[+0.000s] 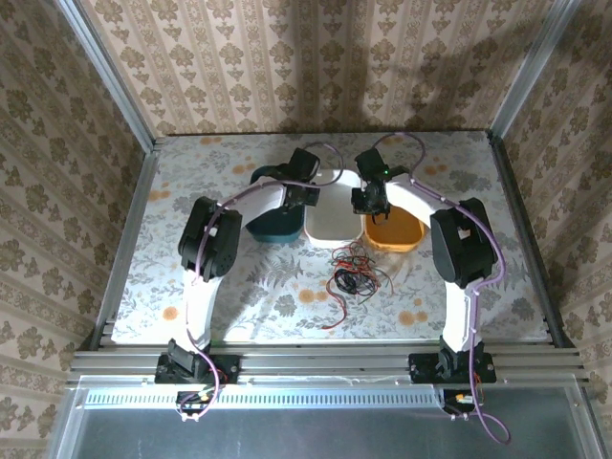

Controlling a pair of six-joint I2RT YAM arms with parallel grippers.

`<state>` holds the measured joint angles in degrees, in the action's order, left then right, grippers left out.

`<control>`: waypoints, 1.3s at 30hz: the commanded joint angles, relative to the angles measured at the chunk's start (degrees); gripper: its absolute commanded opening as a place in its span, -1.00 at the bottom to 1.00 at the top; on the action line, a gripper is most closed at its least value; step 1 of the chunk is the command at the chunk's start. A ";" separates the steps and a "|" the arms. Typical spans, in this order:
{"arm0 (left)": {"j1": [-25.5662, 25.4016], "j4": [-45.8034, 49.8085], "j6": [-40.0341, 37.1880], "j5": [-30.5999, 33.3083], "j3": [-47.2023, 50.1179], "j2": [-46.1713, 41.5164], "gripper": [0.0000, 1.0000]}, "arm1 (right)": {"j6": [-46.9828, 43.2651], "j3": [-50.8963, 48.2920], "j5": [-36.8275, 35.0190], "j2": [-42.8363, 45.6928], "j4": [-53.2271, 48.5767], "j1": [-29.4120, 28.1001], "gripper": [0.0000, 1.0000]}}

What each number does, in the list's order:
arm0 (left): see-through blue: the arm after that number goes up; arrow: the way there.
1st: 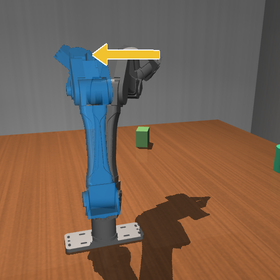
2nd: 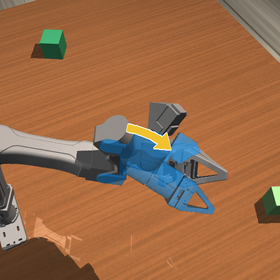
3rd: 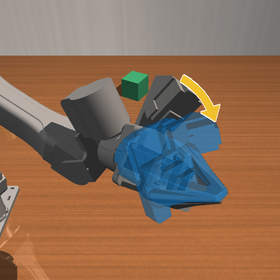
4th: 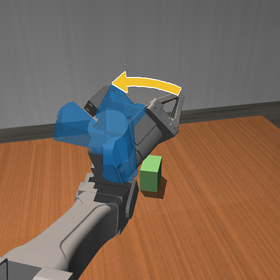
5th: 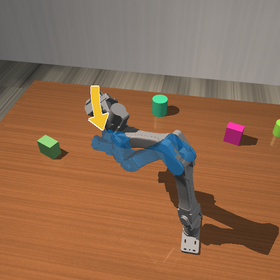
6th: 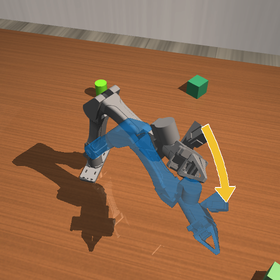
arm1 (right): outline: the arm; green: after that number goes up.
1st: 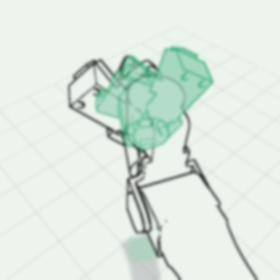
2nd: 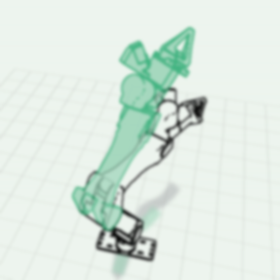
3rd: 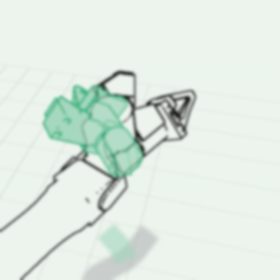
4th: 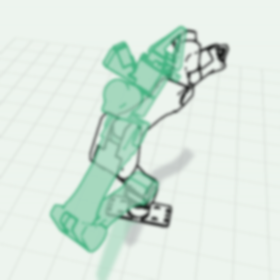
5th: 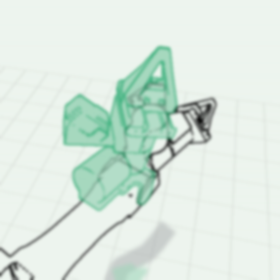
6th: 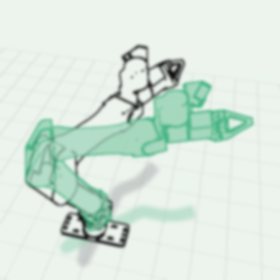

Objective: Untangle the cables

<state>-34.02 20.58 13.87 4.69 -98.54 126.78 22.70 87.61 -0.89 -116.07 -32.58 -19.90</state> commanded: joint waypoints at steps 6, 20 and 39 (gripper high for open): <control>0.89 1.05 -2.62 -4.25 -14.44 8.38 -0.18 | -1.68 10.99 1.39 -6.34 -2.55 0.21 -0.57; -3.74 -16.89 -9.88 -2.37 21.00 -24.74 0.89 | -6.66 -14.60 1.63 24.25 4.77 -2.32 0.20; -12.28 -15.45 -15.10 -23.93 39.54 -29.41 0.80 | -14.33 -25.27 16.23 26.22 -4.67 -9.98 -0.28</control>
<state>-45.63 7.03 0.34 -16.29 -58.48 97.19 7.84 61.34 16.58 -87.85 -37.95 -30.20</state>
